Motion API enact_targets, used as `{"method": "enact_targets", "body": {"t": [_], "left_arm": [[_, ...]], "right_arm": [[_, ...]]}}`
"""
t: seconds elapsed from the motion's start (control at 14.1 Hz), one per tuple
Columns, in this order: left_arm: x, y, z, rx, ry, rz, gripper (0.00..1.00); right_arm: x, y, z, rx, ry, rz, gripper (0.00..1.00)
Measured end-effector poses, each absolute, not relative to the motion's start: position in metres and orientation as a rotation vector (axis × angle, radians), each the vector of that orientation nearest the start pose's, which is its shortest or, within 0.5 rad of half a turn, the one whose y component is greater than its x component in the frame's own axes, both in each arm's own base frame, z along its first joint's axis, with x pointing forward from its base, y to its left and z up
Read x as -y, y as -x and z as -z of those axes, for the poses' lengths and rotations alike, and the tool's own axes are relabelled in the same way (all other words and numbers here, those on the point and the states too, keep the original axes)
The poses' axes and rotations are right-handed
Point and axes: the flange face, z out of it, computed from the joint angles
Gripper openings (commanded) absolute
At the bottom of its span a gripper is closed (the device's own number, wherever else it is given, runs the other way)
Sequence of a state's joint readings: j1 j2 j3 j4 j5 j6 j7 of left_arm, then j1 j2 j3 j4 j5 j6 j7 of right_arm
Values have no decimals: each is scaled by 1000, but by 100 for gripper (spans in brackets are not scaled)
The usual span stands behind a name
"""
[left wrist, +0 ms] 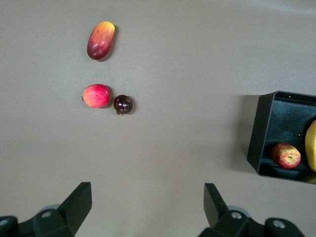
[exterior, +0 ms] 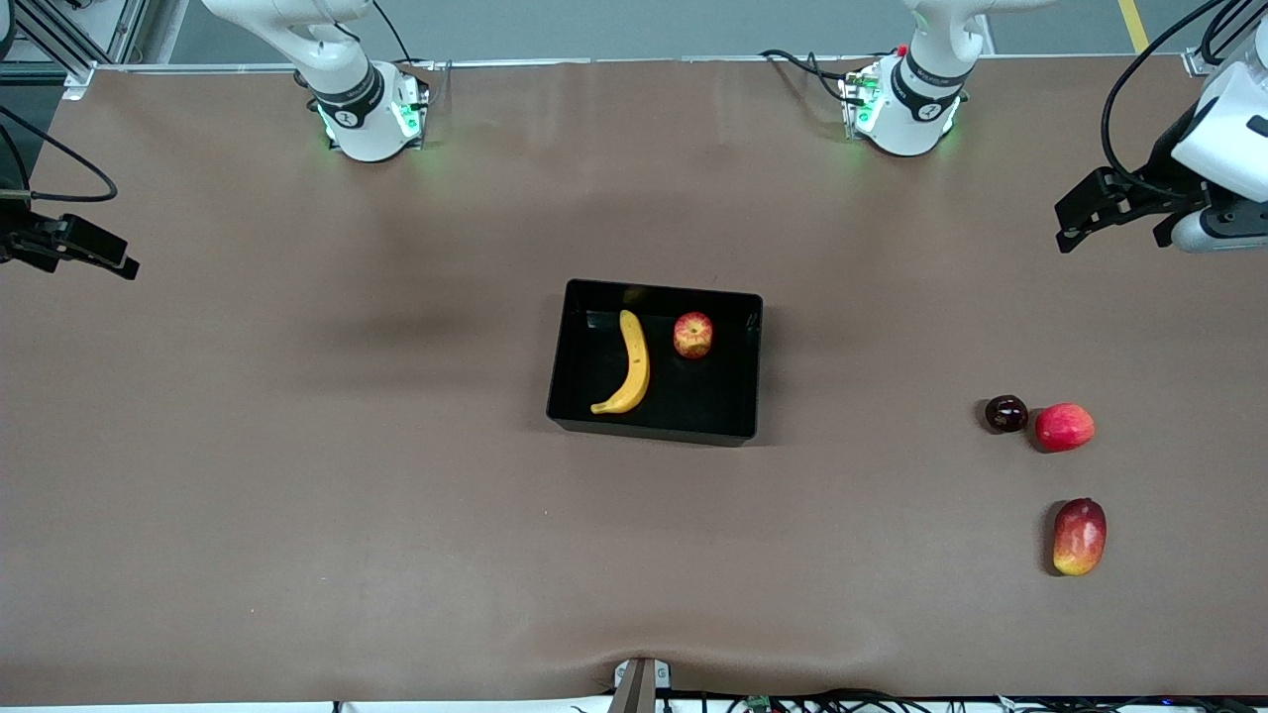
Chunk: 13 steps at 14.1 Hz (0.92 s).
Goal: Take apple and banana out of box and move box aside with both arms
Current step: 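Reach the left gripper into the black box toward the apple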
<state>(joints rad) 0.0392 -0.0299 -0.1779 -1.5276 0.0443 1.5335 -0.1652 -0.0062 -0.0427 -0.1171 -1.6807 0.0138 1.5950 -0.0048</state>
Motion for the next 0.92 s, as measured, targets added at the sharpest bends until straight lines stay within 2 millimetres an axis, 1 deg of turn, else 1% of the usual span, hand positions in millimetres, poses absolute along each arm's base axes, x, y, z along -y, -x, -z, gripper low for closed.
{"method": "enact_targets", "body": {"t": [0.14, 0.21, 0.28, 0.35, 0.42, 0.57, 0.78, 0.92], "left_arm": [[80, -541, -648, 27, 3099, 35, 100], [91, -544, -638, 28, 3100, 7, 100], [109, -546, -624, 33, 3100, -30, 100], [133, -549, -609, 23, 3099, -69, 100], [161, -550, -592, -8, 3099, -101, 100], [212, -553, -562, -59, 3110, -115, 100], [274, -555, -515, 22, 3126, -124, 100], [316, -555, -476, 88, 3130, -117, 100]], "right_arm": [[66, -537, -598, -185, 3114, -66, 100], [66, -537, -598, -184, 3114, -66, 100], [65, -537, -598, -183, 3114, -66, 100], [65, -537, -598, -182, 3114, -66, 100], [65, -537, -598, -182, 3114, -66, 100], [65, -537, -598, -182, 3114, -66, 100], [65, -537, -598, -181, 3114, -67, 100], [65, -537, -598, -181, 3114, -66, 100]]}}
